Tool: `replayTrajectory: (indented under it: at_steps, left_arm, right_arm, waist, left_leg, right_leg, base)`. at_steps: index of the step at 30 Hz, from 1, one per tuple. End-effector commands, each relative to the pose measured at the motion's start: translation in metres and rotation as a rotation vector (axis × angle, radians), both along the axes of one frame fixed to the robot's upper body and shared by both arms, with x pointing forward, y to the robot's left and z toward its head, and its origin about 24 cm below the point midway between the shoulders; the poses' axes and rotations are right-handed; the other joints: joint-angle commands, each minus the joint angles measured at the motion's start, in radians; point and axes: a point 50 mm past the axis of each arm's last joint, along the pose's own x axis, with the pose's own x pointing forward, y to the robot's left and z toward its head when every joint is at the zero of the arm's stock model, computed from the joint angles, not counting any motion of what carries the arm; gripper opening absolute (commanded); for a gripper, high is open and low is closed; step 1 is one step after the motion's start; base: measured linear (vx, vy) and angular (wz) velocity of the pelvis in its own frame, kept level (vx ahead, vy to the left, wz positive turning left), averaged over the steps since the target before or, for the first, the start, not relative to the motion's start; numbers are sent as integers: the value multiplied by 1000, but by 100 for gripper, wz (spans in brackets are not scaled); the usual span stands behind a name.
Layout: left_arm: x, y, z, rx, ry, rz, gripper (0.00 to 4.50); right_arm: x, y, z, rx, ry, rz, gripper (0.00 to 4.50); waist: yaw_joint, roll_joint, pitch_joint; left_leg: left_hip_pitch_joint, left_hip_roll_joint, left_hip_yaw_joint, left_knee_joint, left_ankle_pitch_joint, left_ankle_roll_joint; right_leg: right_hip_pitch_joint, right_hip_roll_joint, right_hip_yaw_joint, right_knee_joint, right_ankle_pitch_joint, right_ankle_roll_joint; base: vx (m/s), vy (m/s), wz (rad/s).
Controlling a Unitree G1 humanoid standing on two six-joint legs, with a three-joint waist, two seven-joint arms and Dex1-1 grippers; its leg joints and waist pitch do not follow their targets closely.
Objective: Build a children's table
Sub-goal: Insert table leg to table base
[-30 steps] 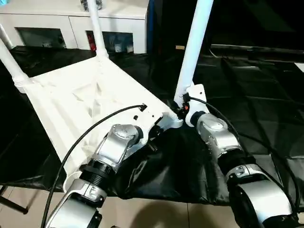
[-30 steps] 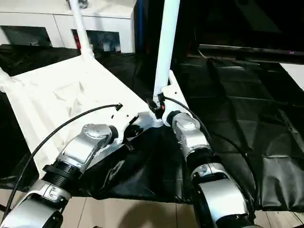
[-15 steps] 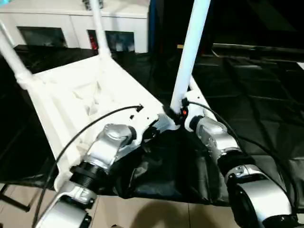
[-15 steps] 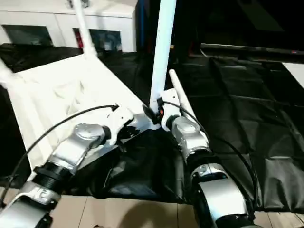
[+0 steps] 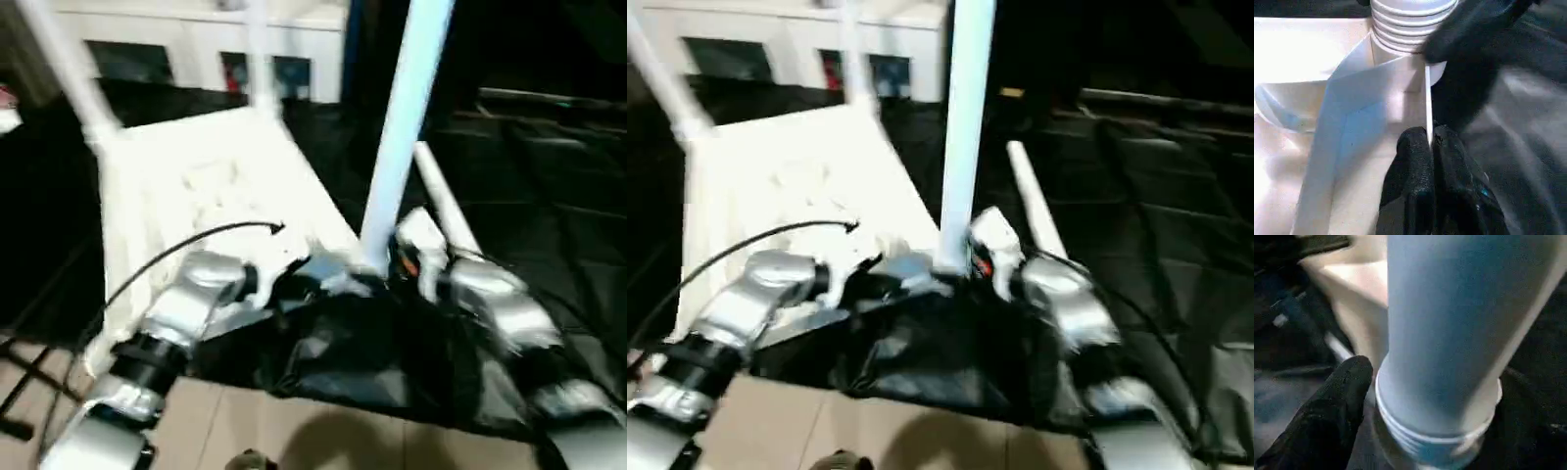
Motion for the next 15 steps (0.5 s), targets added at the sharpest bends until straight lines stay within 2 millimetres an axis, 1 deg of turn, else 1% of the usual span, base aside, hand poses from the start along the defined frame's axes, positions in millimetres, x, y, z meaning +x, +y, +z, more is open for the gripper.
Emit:
replayTrajectory:
  at_steps: [1,2,3,4,5,6,8,9,11,12,13,14,15]
  left_arm:
    - [-2,-20,17,-60,-59,-151,0]
    - [-3,-19,17,-50,-58,-168,0]
    - [-3,-19,17,-50,-58,-168,0]
    - [-3,-18,16,-42,-54,-182,0]
    - [-4,-15,16,-22,-55,-211,0]
    - [-4,-14,16,-13,-58,-219,0]
    - [-3,-12,14,-1,-58,-230,0]
    - [-3,-11,14,0,-58,-232,0]
    - [-3,-11,13,2,-52,-237,0]
    - [-3,-10,13,4,-53,-239,0]
    - [-3,-10,13,6,-53,-240,0]
    - [-3,-9,12,6,-50,-240,0]
    - [-3,-9,12,6,-49,-241,0]
  right_arm:
    - [-7,10,1,-1,14,97,370]
    - [-10,10,1,-2,27,110,370]
    - [-10,10,1,-2,27,110,370]
    - [-12,9,1,-2,40,125,370]
    - [-16,8,1,-10,58,154,370]
    - [-17,8,1,-14,61,162,354]
    - [-19,8,1,-13,65,167,354]
    - [-19,8,2,-14,69,170,341]
    - [-21,8,0,-22,79,186,317]
    - [-22,8,0,-26,85,192,317]
    - [-23,8,0,-26,93,198,303]
    - [-24,8,0,-26,96,199,303]
    - [-25,9,-1,-23,101,199,291]
  waist:
    - [-6,2,-76]
    - [-4,4,-75]
    - [-2,4,-76]
    - [-1,4,-76]
    - [2,4,-77]
    - [3,2,-78]
    - [5,2,-79]
    - [6,3,-80]
    - [7,2,-81]
    - [7,2,-82]
    - [7,2,-81]
    - [8,2,-82]
    - [8,1,-83]
  left_leg:
    - [35,67,-20,-65,-175,56]
    - [34,68,-20,-66,-182,48]
    - [34,68,-20,-66,-181,46]
    - [36,70,-21,-67,-182,41]
    - [33,68,-22,-66,-176,42]
    - [31,68,-22,-66,-165,46]
    - [30,66,-21,-63,-155,51]
    - [31,66,-20,-63,-156,50]
    - [29,65,-21,-62,-148,49]
    - [30,66,-21,-61,-143,50]
    - [29,65,-21,-60,-141,51]
    - [29,65,-21,-60,-135,53]
    - [28,65,-21,-59,-128,56]
  right_leg:
    - [53,-94,55,-69,-40,-242]
    - [51,-95,56,-72,-65,-237]
    - [51,-95,56,-72,-69,-233]
    - [48,-95,56,-71,-66,-234]
    - [51,-94,56,-69,-56,-230]
    - [52,-93,55,-65,-38,-228]
    - [51,-95,55,-65,-26,-228]
    - [49,-96,55,-66,-30,-229]
    - [53,-96,55,-64,-24,-230]
    - [51,-97,55,-63,-15,-233]
    - [52,-97,55,-63,-14,-234]
    - [52,-96,54,-61,-7,-234]
    - [52,-95,54,-60,4,-235]
  base:
    - [0,0,0]
    - [0,0,0]
    - [0,0,0]
    - [0,0,0]
    - [0,0,0]
    - [0,0,0]
    - [0,0,0]
    - [0,0,0]
    - [0,0,0]
    - [0,0,0]
    - [0,0,0]
    - [0,0,0]
    - [0,0,0]
